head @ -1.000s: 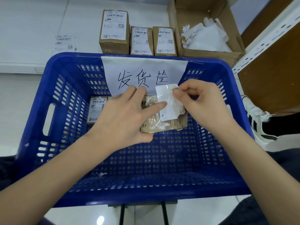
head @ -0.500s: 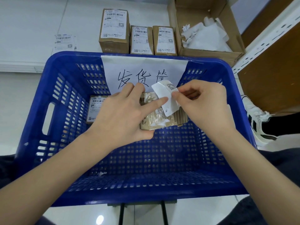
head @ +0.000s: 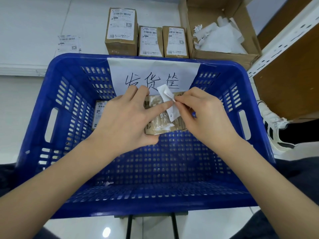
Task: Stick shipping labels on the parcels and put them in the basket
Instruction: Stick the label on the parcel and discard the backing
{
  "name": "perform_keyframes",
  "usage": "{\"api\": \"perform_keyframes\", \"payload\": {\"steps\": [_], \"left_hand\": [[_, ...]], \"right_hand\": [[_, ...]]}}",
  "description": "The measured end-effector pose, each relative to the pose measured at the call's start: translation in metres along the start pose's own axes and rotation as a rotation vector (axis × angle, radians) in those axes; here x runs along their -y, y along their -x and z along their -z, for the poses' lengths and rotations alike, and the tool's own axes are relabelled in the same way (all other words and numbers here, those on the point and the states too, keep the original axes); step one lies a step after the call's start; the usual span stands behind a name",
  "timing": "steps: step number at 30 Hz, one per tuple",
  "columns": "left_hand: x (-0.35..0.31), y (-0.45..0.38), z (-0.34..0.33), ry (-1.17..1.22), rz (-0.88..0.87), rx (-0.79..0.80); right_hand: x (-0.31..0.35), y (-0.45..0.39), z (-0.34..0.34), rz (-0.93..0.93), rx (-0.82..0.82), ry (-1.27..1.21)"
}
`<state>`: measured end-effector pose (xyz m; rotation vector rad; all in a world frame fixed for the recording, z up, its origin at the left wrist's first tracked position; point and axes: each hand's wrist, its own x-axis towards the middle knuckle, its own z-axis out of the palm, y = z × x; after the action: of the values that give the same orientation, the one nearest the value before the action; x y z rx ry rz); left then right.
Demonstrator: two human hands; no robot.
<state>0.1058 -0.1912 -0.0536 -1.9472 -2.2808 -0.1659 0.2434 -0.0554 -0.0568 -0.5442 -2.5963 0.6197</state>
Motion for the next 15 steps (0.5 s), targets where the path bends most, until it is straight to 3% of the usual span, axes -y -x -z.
{"api": "perform_keyframes", "payload": {"steps": [10,15], "left_hand": [[0.0013,0.0007,-0.0014,0.009,-0.018,-0.043],[0.0008,0.0004,-0.0032,0.013,-0.016,-0.056]], "right_hand": [[0.0062,-0.0035,0.0054,-0.321,0.073,-0.244],[0.0068,-0.0039,0.0085,-0.335,0.107,-0.306]]}}
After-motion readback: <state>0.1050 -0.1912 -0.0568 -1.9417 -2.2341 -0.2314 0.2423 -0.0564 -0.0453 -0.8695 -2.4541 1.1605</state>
